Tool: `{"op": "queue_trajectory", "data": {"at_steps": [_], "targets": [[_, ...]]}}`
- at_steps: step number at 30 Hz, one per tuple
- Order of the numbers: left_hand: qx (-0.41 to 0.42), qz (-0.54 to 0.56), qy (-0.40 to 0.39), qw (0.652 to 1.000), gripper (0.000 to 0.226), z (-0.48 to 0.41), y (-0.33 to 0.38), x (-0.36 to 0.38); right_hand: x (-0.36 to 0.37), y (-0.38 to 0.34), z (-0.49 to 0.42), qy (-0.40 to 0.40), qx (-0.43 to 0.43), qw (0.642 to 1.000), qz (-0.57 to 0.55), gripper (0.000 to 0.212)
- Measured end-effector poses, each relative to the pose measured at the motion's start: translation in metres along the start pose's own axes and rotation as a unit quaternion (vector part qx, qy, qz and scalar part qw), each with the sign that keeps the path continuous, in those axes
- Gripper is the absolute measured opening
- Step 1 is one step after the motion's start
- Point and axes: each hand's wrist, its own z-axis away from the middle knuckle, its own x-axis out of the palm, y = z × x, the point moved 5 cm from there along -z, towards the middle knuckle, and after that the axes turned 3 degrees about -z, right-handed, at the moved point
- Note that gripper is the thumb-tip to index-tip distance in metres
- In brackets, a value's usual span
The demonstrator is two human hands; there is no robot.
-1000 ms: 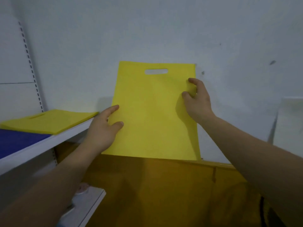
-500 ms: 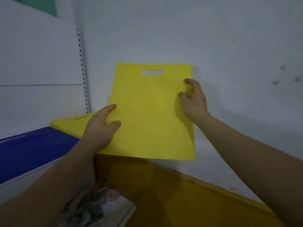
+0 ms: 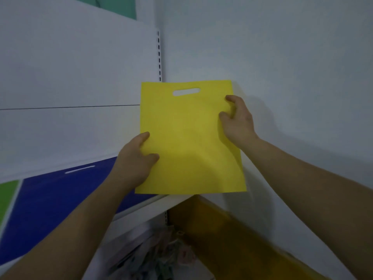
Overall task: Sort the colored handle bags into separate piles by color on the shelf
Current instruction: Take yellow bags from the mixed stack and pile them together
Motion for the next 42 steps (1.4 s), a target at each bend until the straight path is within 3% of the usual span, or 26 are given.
{"op": "queue_trajectory", "data": {"at_steps": [5,10,19,27,33,42], "targets": [[-0.052,-0.055,0.027,0.997,0.063,-0.009,-0.016,-0.005,0.052,0.014,-0.028,-0.060,-0.026,0.998,-0.023,0.046],[-0.105,-0.128,-0.006,0.986,0.069,-0.013,-0.028,0.000,0.105,0.031,-0.049,-0.160,-0.066,0.985,-0.003,0.047],[-0.183,-0.229,-0.092,0.951,0.079,0.001,-0.040,0.022,0.168,0.058,-0.047,-0.289,-0.147,0.932,0.159,0.047],[-0.143,-0.285,-0.128,0.939,0.080,0.017,-0.029,0.037,0.179,0.073,-0.035,-0.396,-0.141,0.870,0.260,0.058],[-0.119,-0.322,-0.189,0.920,0.092,0.021,-0.024,0.050,0.180,0.077,-0.011,-0.516,-0.096,0.796,0.302,0.073],[-0.085,-0.314,-0.190,0.926,0.082,0.018,-0.019,0.060,0.176,0.090,-0.014,-0.519,-0.084,0.788,0.320,0.064]]}}
